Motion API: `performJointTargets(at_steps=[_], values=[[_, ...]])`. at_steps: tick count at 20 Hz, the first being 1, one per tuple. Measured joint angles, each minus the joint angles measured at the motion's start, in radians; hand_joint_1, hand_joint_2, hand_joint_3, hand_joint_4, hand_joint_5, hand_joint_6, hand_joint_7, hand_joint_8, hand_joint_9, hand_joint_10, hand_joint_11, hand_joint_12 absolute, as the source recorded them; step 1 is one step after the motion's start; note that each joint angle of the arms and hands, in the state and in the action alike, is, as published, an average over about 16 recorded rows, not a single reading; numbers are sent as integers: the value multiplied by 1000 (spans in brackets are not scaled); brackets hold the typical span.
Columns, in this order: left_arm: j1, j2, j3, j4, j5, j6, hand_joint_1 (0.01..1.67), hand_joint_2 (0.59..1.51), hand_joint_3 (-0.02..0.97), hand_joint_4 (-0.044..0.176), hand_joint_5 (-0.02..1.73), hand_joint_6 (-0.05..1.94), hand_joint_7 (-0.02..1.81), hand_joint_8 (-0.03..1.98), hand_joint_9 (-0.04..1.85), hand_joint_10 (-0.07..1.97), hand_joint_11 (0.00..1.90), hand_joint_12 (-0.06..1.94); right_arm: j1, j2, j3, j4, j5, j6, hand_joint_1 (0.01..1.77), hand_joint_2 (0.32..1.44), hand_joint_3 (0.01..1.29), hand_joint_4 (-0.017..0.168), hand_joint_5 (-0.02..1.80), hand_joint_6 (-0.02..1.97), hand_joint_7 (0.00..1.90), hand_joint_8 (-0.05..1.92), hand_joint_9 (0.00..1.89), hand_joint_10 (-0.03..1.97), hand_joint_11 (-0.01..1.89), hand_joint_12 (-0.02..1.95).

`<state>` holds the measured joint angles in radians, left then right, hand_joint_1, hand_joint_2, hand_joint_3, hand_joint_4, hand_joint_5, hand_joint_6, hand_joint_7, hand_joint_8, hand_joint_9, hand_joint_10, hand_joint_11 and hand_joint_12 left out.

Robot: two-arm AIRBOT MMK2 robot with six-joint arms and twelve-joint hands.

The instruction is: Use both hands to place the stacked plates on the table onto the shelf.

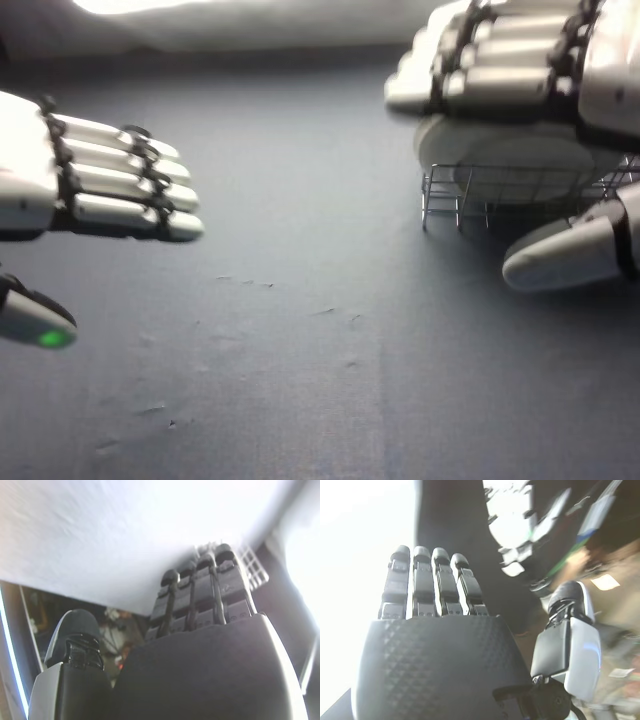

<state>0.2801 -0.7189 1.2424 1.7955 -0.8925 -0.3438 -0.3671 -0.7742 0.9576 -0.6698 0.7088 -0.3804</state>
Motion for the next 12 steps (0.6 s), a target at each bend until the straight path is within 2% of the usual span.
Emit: performJointTargets(at_steps=[2, 5, 9, 12], values=[[-12, 0, -16, 10, -17, 0, 39, 1302, 16, -1, 307, 212, 357, 253, 300, 279, 213, 478, -3, -1, 0, -82, 34, -2, 72, 1015, 15, 35, 550, 533, 617, 449, 548, 588, 356, 922], [-29, 0, -40, 19, -34, 0, 76, 1309, 16, 2, 463, 561, 527, 605, 444, 644, 346, 838, -8, -1, 5, -183, 86, -8, 84, 1097, 15, 66, 797, 887, 876, 804, 807, 946, 575, 1280], [-38, 2, -61, 28, -45, 1, 103, 1318, 16, 3, 626, 794, 714, 851, 602, 921, 471, 1149, -10, -1, 9, -258, 126, -13, 105, 1155, 15, 92, 1062, 1210, 1165, 1107, 1081, 1288, 782, 1699], [-42, 4, -72, 38, -47, 1, 129, 1325, 16, 4, 780, 1044, 887, 1115, 744, 1229, 587, 1496, -11, -1, 12, -294, 152, -17, 129, 1184, 15, 120, 1251, 1553, 1356, 1433, 1271, 1618, 992, 1874]])
